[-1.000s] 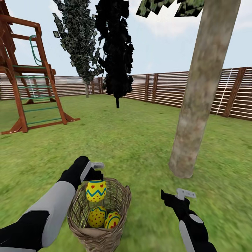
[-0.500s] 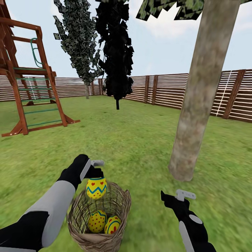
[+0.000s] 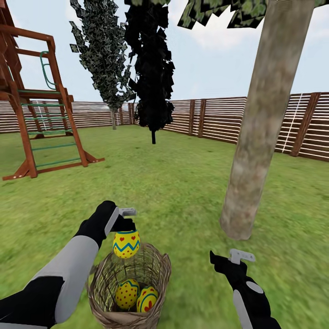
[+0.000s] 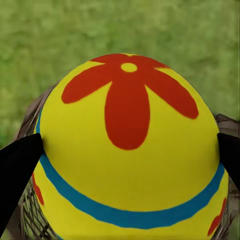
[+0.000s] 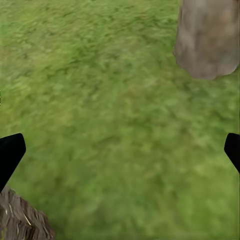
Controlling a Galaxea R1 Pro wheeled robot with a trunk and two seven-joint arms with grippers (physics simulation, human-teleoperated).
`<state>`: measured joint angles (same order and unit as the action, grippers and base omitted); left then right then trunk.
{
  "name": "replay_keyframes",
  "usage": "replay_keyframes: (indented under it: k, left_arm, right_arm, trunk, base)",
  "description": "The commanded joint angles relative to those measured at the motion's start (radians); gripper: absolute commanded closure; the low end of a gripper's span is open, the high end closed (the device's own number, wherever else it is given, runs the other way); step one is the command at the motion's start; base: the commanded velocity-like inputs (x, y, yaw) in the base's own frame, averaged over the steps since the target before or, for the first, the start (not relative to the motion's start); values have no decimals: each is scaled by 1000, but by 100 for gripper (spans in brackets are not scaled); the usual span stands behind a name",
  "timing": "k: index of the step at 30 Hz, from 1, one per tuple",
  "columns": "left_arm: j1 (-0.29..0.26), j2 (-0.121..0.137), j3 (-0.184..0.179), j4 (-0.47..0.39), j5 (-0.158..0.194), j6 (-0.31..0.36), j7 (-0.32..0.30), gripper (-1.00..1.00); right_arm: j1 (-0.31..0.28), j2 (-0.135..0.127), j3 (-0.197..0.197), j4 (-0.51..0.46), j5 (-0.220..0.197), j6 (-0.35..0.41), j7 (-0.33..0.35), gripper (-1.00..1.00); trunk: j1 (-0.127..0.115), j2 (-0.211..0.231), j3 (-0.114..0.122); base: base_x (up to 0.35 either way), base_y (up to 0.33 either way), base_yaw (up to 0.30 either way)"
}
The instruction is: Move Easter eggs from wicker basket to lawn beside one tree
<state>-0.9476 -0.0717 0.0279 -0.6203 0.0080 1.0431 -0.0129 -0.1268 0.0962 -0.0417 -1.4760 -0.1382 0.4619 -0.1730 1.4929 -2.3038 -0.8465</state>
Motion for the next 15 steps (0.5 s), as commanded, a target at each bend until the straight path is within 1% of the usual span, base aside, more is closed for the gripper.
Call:
replay_keyframes:
  k: [1,9,15]
  left_arm:
    - [0,0,3,-1,0,4,-1,100]
    - [0,-1,3,-3,0,4,-1,100]
    - [0,0,5,-38,-4,4,-1,100]
  right_arm:
    - [-1,0,-1,-1,-11,3,-6,-100]
    - [-1,0,0,15,-11,2,-6,-100]
    - [-1,1,2,21,-11,3,-6,-100]
  trunk:
    - [-4,7,2]
    - [-35,63,27]
    - [-58,105,46]
  base:
    - [0,0,0]
    - [0,0,0]
    - [0,0,0]
